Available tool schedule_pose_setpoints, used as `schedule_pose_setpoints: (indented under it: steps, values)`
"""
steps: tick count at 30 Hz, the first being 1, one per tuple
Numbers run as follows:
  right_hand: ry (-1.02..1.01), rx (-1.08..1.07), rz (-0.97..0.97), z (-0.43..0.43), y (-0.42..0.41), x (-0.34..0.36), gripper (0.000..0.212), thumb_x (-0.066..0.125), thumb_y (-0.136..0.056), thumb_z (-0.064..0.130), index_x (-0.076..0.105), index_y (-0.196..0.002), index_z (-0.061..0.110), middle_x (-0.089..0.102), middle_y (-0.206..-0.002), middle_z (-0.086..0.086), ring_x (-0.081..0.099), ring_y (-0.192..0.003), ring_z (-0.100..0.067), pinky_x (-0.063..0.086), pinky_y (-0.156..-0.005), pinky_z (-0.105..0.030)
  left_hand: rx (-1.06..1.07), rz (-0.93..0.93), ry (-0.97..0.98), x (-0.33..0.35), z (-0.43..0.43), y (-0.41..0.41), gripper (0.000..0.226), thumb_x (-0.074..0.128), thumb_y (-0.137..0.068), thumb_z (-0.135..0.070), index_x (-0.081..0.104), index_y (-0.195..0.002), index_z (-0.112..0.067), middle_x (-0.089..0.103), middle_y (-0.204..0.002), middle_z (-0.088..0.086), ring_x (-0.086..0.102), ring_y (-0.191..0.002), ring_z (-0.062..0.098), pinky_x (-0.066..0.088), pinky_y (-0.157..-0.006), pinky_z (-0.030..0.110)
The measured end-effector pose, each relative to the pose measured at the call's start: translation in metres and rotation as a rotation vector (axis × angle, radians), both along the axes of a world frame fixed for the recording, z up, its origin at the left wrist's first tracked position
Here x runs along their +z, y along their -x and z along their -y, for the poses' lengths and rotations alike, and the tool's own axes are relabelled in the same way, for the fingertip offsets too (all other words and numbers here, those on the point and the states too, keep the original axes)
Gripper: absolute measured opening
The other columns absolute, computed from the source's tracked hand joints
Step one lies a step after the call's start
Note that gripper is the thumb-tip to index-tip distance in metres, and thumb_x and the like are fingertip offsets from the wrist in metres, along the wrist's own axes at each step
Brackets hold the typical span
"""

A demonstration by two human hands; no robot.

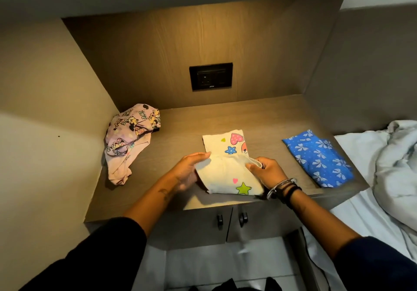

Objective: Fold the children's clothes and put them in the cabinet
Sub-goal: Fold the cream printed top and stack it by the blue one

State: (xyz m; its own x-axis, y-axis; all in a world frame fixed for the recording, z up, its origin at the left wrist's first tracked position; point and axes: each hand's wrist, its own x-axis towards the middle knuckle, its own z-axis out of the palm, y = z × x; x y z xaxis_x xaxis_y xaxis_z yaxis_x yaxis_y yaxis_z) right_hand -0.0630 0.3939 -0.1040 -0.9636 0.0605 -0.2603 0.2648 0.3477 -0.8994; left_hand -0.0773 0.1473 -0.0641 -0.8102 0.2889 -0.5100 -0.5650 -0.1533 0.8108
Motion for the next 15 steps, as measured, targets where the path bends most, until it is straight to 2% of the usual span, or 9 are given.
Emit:
schedule_pose_setpoints:
  steps: [1, 3, 6, 9, 11, 13, 14, 15]
  values:
    - [-0.013, -0.032, 0.008, 0.001, 0.004, -0.003, 0.027, 0.065, -0.088, 0.020, 0.061, -0.082, -0.006, 0.063, -0.074, -0.011, 0.054, -0.068, -0.020, 0.043, -0.061, -0.030, 0.034, 0.032, -0.056, -0.004, -0.003, 0.002, 0.031, 0.070, -0.079, -0.020, 0.066, -0.107, -0.006, 0.072, -0.107, 0.014, 0.069, -0.099, 0.028, 0.057, -0.084, 0.042]
    - [-0.057, -0.062, 0.009, 0.002, 0.010, -0.007, 0.024, 0.065, -0.087, 0.022, 0.063, -0.081, -0.001, 0.066, -0.075, -0.012, 0.058, -0.069, -0.022, 0.048, -0.062, -0.034, 0.080, 0.069, -0.041, -0.014, -0.008, 0.003, 0.055, 0.075, -0.074, -0.013, 0.056, -0.124, -0.003, 0.068, -0.117, 0.017, 0.067, -0.104, 0.030, 0.058, -0.083, 0.042]
    - [-0.169, -0.028, -0.020, 0.006, 0.012, -0.007, 0.017, 0.066, -0.086, 0.029, 0.063, -0.090, 0.013, 0.070, -0.089, -0.007, 0.065, -0.081, -0.023, 0.054, -0.072, -0.039, 0.149, 0.008, 0.244, -0.030, -0.015, 0.001, 0.075, 0.073, -0.076, 0.007, 0.039, -0.142, -0.005, 0.057, -0.131, 0.013, 0.062, -0.103, 0.027, 0.058, -0.072, 0.034]
    - [-0.435, 0.053, -0.144, 0.006, 0.007, -0.002, 0.041, 0.062, -0.087, 0.045, 0.055, -0.117, 0.019, 0.058, -0.115, -0.001, 0.057, -0.101, -0.018, 0.053, -0.084, -0.039, 0.273, -0.119, 0.481, -0.039, -0.018, -0.001, 0.081, 0.072, -0.081, 0.003, 0.027, -0.148, -0.009, 0.052, -0.138, 0.014, 0.059, -0.101, 0.023, 0.053, -0.066, 0.026]
    - [-0.690, 0.108, -0.371, 0.005, -0.002, 0.001, 0.054, 0.054, -0.087, 0.054, 0.049, -0.127, 0.018, 0.053, -0.128, -0.005, 0.051, -0.114, -0.023, 0.049, -0.092, -0.043, 0.310, -0.235, 0.597, -0.041, -0.022, -0.006, 0.081, 0.071, -0.086, -0.011, 0.022, -0.150, -0.014, 0.056, -0.130, 0.008, 0.060, -0.104, 0.022, 0.052, -0.074, 0.027]
    - [-0.871, 0.256, -0.669, 0.005, -0.015, 0.002, 0.062, 0.044, -0.088, 0.060, 0.047, -0.132, 0.018, 0.050, -0.140, -0.010, 0.046, -0.126, -0.029, 0.042, -0.100, -0.049, 0.313, -0.416, 0.796, -0.039, -0.029, -0.016, 0.077, 0.067, -0.089, -0.030, 0.020, -0.150, -0.020, 0.046, -0.143, 0.008, 0.052, -0.121, 0.023, 0.049, -0.088, 0.032]
    - [-0.918, 0.400, -0.750, 0.005, -0.021, -0.001, 0.066, 0.039, -0.088, 0.063, 0.044, -0.137, 0.019, 0.044, -0.147, -0.011, 0.042, -0.133, -0.030, 0.036, -0.105, -0.052, 0.265, -0.594, 0.927, -0.039, -0.031, -0.022, 0.075, 0.063, -0.090, -0.037, 0.020, -0.150, -0.022, 0.037, -0.151, 0.006, 0.042, -0.131, 0.022, 0.044, -0.099, 0.036]
    - [-0.958, 0.571, -0.736, 0.005, -0.025, -0.004, 0.071, 0.033, -0.089, 0.067, 0.040, -0.142, 0.020, 0.036, -0.154, -0.009, 0.033, -0.140, -0.030, 0.028, -0.111, -0.054, 0.144, -0.820, 1.052, -0.040, -0.032, -0.027, 0.072, 0.057, -0.091, -0.041, 0.020, -0.150, -0.024, 0.029, -0.156, 0.003, 0.030, -0.140, 0.020, 0.034, -0.109, 0.040]
